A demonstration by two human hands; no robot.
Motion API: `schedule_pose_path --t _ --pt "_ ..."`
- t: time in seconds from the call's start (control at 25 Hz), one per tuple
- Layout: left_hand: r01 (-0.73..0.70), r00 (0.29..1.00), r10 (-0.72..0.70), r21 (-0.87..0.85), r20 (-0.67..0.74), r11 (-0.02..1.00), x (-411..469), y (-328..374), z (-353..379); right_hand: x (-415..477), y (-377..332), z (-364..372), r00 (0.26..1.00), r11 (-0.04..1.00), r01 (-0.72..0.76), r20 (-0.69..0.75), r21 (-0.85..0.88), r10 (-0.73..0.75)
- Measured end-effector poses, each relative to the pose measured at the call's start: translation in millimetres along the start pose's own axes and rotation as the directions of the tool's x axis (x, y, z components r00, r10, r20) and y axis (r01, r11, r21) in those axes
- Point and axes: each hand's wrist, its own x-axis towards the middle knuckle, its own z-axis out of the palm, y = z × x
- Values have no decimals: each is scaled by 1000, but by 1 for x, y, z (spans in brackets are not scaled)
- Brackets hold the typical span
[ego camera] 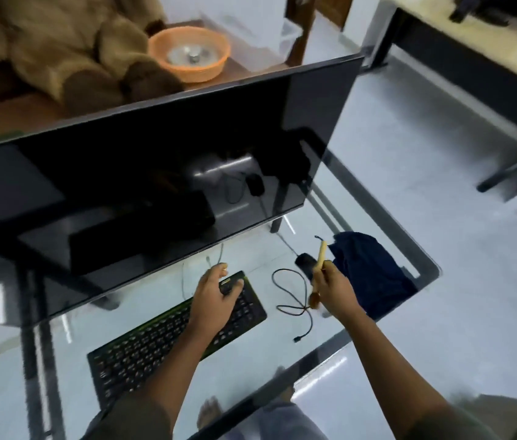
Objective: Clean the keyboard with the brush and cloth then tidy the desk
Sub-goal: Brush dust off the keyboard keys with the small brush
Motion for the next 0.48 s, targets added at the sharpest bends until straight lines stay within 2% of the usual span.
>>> schedule_pose_path --t 0.08,0.2,0.32,0.48 --pt "-40 996 40 5 83 999 20 38 40 17 28 -27 997 992 -78 -18 -95 76" --pt "-85 978 77 31 194 996 39 83 90 35 59 -40 987 980 -151 40 -132 157" --pt "-128 955 100 82 280 988 56 116 135 48 82 -39 980 958 -152 87 -244 178" --pt "-167 919 90 172 384 971 80 145 185 60 104 -38 967 963 -150 171 -226 191"
